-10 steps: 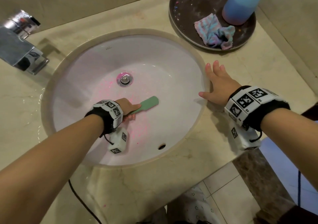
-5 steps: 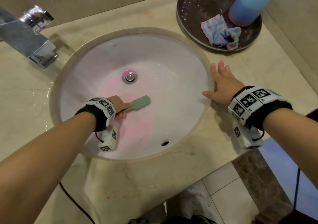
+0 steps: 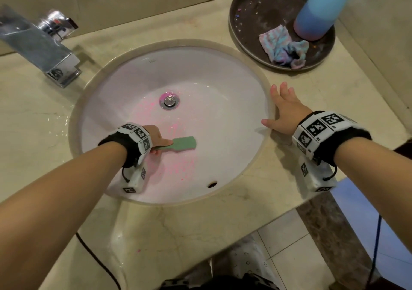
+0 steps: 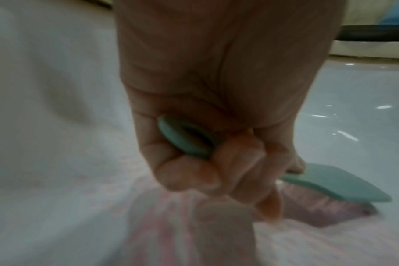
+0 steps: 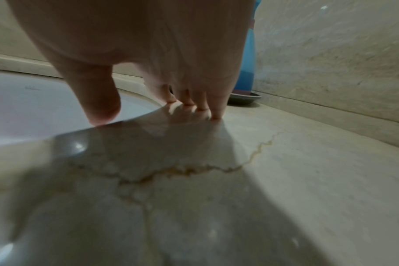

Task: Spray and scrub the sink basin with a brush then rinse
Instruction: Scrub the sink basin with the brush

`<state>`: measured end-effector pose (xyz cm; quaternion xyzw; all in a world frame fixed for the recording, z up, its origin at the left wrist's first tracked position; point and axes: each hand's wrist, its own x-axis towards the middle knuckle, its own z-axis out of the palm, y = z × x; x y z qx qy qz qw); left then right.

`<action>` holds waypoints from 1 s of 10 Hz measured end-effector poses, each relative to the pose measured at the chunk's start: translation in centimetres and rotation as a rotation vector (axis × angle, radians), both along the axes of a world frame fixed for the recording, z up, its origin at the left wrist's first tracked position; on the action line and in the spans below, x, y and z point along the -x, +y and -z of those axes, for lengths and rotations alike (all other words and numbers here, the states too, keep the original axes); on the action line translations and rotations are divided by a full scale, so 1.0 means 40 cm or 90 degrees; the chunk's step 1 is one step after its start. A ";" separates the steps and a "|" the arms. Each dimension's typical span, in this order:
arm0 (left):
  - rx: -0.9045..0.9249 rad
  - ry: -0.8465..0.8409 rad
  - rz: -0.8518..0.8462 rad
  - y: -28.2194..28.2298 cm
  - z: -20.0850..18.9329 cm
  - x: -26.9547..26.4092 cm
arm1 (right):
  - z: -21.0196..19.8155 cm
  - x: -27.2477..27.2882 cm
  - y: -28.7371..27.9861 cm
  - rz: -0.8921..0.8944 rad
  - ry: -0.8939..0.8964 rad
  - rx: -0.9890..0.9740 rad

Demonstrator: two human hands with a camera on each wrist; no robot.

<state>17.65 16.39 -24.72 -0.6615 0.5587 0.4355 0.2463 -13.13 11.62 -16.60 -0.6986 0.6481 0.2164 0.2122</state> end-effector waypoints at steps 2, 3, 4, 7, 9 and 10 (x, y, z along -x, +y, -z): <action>0.059 -0.048 -0.050 -0.004 0.007 -0.060 | -0.001 -0.002 0.001 -0.004 0.005 0.004; 0.076 -0.057 -0.053 -0.008 0.011 -0.059 | -0.003 -0.001 0.001 -0.002 0.004 -0.001; -0.004 -0.012 -0.040 0.000 0.015 -0.039 | -0.004 -0.001 0.000 -0.004 0.002 -0.003; -0.010 0.010 0.010 0.000 0.027 0.054 | 0.001 0.004 0.001 -0.014 0.005 0.008; 0.055 -0.011 -0.026 -0.038 0.059 0.073 | -0.004 0.004 -0.005 -0.013 0.007 -0.007; 0.047 -0.047 -0.008 -0.036 0.057 0.023 | -0.007 0.005 -0.007 -0.013 0.006 -0.013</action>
